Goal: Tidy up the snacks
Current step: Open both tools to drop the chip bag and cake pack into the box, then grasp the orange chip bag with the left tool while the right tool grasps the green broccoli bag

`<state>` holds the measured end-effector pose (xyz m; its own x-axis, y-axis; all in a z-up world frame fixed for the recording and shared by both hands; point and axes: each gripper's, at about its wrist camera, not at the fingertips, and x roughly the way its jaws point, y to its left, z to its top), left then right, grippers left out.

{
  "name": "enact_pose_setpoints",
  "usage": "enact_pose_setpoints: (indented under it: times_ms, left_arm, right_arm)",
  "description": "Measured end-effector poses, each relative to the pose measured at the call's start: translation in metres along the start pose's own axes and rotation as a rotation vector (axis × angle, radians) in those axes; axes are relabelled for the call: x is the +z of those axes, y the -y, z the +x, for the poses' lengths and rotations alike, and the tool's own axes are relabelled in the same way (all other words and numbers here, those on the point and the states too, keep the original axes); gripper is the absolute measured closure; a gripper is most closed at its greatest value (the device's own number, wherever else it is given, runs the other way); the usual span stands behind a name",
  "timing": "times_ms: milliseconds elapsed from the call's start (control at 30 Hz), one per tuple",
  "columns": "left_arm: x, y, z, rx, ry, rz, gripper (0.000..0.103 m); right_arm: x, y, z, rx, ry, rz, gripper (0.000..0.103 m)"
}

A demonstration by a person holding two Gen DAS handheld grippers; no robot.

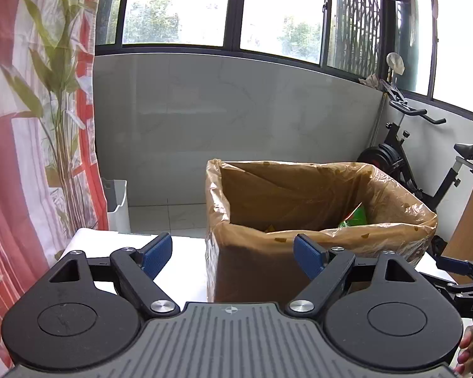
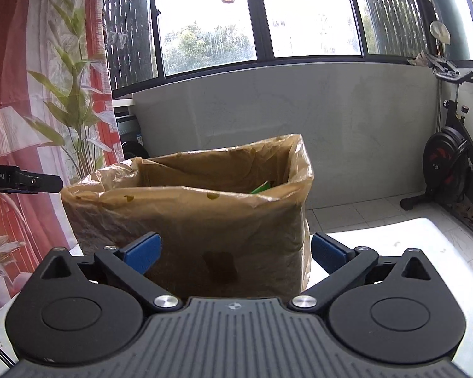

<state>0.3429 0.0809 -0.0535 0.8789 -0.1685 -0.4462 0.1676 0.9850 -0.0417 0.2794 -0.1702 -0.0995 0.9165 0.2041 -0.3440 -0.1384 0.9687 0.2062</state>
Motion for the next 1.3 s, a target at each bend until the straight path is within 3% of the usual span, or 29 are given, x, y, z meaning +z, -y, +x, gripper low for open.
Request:
enact_pose_setpoints:
  times_ms: [333,733,933,1100,1300]
  left_arm:
    - [-0.042,-0.027,0.000,0.095,-0.062,-0.034,0.018]
    - [-0.076,-0.034,0.004,0.068,-0.156,-0.019,0.018]
    - [-0.090,-0.035,0.009,0.059,-0.202,-0.022,0.018]
    - [-0.094,-0.035,0.007,0.054,-0.210,-0.032,0.018]
    - [-0.101,-0.034,0.013,0.041,-0.241,-0.007,0.018]
  right_arm:
    - [-0.049,0.000,0.043,0.066,-0.242,0.117,0.000]
    - [-0.078,0.005,0.060,0.207,-0.432,0.287,0.002]
    - [-0.088,0.009,0.057,0.243,-0.465,0.348,0.002]
    - [-0.082,0.006,0.044,0.296,-0.442,0.301,0.025]
    - [-0.075,0.014,0.021,0.213,-0.365,0.253,0.032]
